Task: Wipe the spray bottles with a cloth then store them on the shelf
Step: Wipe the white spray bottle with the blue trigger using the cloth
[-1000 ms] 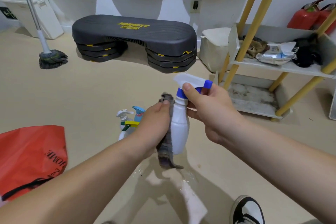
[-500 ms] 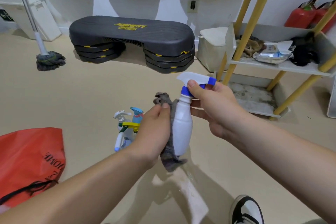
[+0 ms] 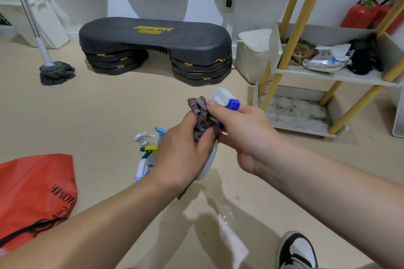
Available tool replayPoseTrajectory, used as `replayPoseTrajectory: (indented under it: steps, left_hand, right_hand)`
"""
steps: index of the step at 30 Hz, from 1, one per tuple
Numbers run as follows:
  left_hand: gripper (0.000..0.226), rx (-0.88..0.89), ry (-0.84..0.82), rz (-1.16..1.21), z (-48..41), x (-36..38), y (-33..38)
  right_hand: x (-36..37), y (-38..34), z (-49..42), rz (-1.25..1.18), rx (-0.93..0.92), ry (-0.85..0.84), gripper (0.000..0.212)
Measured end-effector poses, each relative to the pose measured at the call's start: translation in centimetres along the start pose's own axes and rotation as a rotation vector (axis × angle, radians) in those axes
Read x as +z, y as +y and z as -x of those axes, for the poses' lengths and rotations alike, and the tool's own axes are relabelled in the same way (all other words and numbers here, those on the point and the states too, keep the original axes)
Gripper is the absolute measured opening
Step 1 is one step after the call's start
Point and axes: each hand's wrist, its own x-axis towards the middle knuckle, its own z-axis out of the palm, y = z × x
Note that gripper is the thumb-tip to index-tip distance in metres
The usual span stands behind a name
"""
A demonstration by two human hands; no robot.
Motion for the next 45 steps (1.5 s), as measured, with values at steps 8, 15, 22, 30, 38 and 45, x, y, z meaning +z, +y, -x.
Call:
replayPoseTrajectory:
  steps: [8, 15, 22, 30, 38, 45]
  left_hand:
    - [0.032, -0.245, 0.024, 0.335, -1.6, -0.3, -0.7]
    - [0.04, -0.204, -0.102, 0.287, -1.6, -0.7, -0.4]
    - [0.019, 0.088, -0.096, -0.148, -0.5, 0.1, -0.4]
    - [0.051, -0.783, -0.406, 0.573, -2.6, -1.0, -2.7]
    - [0.032, 0.062, -0.073, 0.061, 1.6, 2.1, 0.1]
    - [0.038, -0.77, -0.272, 0.584, -0.8, 0.6, -1.7]
  right_hand:
    - [-0.1, -0.6, -0.1, 0.01, -0.025, -0.014, 0.033]
    - [-0.9, -0.9, -0.5, -0.011, 0.036, -0.015, 0.023]
    - [-1.0, -0.5, -0.4, -0.028, 0.012, -0.032, 0.018]
    - [-1.7, -0.7, -1.3, -0.017, -0.044, 0.019, 0.02]
    - [-2.2, 0.4, -1.8, 0.016, -0.046, 0.05, 0.017]
    - [-2.7, -0.5, -1.8, -0.001, -0.092, 0.08, 0.014]
